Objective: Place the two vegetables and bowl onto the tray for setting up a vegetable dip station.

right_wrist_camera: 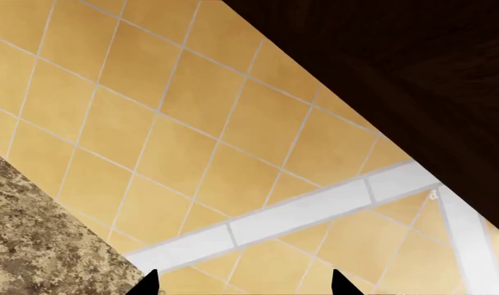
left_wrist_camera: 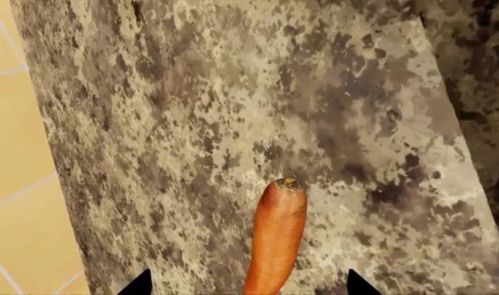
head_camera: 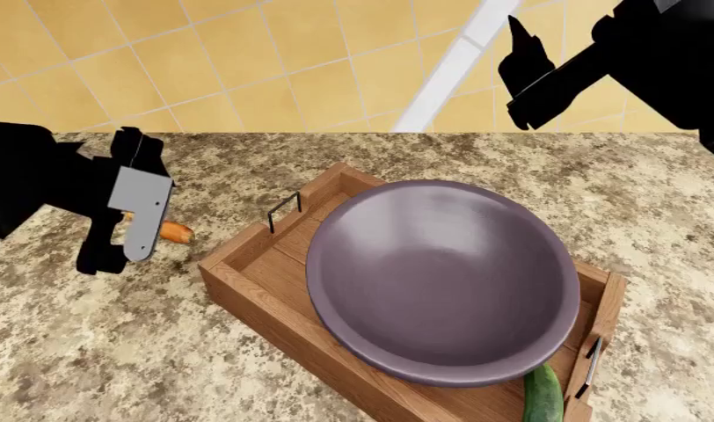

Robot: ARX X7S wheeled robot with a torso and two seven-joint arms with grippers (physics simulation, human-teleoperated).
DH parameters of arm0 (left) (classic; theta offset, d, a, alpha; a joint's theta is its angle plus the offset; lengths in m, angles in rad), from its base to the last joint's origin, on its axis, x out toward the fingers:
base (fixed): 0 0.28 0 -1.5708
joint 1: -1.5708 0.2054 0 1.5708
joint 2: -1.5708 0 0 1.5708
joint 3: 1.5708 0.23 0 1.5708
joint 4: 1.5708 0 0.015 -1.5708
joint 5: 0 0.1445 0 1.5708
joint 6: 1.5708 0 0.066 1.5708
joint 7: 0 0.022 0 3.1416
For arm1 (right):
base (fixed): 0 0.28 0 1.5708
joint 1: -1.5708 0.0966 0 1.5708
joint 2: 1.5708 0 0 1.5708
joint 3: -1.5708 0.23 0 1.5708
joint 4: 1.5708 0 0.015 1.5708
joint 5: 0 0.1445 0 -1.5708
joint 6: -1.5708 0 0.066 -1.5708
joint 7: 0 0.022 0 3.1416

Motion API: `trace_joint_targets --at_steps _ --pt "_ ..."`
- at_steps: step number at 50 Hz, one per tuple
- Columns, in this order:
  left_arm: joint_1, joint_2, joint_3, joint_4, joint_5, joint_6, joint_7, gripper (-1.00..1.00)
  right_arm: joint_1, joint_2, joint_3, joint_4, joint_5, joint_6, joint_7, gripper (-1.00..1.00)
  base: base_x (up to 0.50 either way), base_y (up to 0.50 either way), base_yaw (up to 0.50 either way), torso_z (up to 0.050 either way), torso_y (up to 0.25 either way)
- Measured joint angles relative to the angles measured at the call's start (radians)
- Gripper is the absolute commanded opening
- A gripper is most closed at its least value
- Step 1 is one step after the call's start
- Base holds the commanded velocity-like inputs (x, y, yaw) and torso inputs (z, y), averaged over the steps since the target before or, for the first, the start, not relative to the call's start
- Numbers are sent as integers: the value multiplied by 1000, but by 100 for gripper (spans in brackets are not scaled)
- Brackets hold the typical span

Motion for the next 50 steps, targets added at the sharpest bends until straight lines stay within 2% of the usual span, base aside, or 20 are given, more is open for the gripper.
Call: trace_joint_targets --at_steps 43,44,50 --pt "20 36 106 2 -7 -83 -155 100 -21 33 34 -42 20 32 45 100 0 0 0 0 0" --pt "20 36 108 2 -8 -83 -157 -100 -21 34 34 -43 21 33 46 100 0 0 0 0 0" --pt "35 38 138 1 -6 -96 -181 -100 -18 37 40 -50 26 42 51 100 0 0 0 0 0"
